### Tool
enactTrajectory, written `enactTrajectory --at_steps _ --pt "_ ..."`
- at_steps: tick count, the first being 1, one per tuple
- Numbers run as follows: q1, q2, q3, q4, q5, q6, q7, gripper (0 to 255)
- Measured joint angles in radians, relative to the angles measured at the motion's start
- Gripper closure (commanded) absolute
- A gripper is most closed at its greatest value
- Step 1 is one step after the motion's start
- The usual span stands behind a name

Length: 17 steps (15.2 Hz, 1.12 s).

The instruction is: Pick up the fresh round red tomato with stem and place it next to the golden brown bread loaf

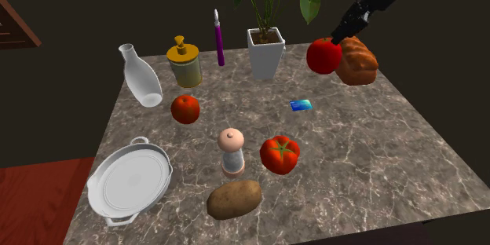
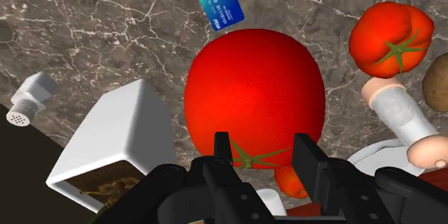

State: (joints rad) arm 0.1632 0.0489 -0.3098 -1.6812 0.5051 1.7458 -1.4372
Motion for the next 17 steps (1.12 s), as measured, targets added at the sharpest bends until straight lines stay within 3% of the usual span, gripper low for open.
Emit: enactTrajectory --at_steps 11,17 --pt "-0.174 0.169 -0.117 0.216 0.057 -0.189 -0.224 255" --pt "-0.326 0.349 -0.154 0.472 0.125 -0.344 -0.323 255"
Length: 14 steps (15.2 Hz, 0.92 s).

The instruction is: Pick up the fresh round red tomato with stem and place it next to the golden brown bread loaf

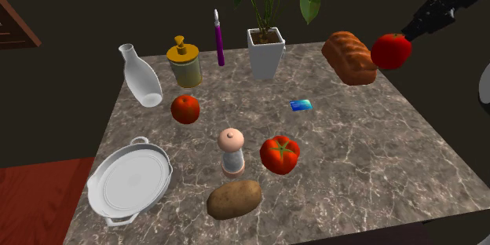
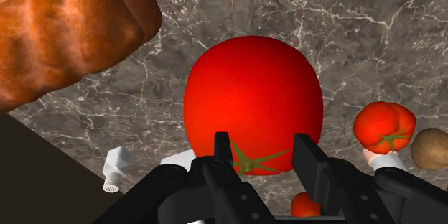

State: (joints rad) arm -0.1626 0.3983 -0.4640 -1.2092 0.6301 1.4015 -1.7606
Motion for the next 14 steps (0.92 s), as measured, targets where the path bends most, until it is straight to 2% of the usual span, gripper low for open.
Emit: enactTrajectory --at_steps 1,3,14 --pt "-0.023 0.025 -0.003 0.034 0.009 -0.019 -0.013 255" --pt "-0.033 0.035 -0.005 0.037 0.012 -0.019 -0.026 255" --pt "0.003 0.011 -0.007 -0.14 -0.003 0.119 -0.091 255"
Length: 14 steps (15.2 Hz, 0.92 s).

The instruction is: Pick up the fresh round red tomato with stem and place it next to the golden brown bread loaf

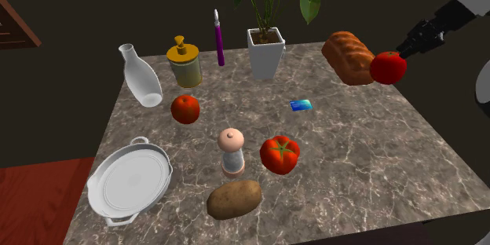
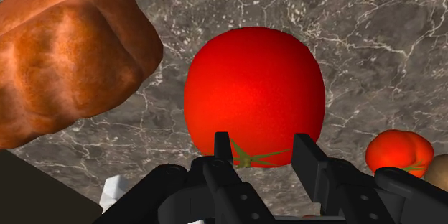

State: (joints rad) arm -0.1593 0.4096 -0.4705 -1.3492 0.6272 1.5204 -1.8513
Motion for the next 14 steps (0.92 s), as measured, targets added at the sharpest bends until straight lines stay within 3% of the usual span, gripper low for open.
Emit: enactTrajectory --at_steps 14 --pt "0.022 0.014 0.006 -0.16 0.013 0.153 -0.077 255"
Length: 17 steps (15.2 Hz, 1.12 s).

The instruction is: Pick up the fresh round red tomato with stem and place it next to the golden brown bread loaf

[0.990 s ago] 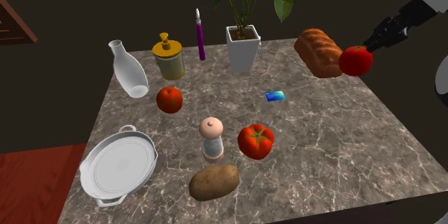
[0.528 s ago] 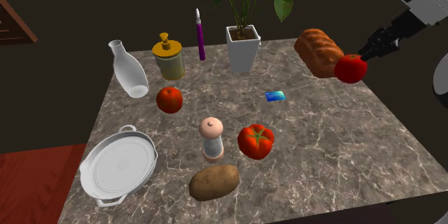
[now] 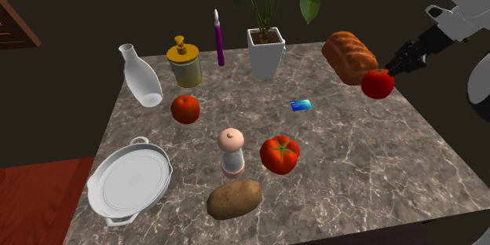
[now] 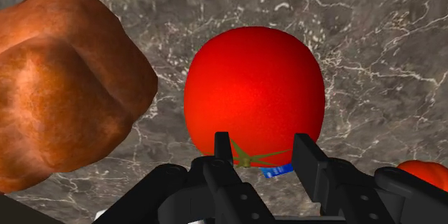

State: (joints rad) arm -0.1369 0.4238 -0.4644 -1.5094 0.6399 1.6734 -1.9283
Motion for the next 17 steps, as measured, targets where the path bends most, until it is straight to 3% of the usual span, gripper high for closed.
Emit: enactTrajectory --at_steps 9,15,16,17 --pt "0.002 0.035 0.009 -0.067 0.024 0.085 -0.051 255" --pt "0.003 0.037 0.01 -0.077 0.026 0.095 -0.056 255" --pt "0.003 0.037 0.01 -0.077 0.026 0.095 -0.056 0" --pt "0.003 0.037 0.01 -0.077 0.026 0.095 -0.056 0"
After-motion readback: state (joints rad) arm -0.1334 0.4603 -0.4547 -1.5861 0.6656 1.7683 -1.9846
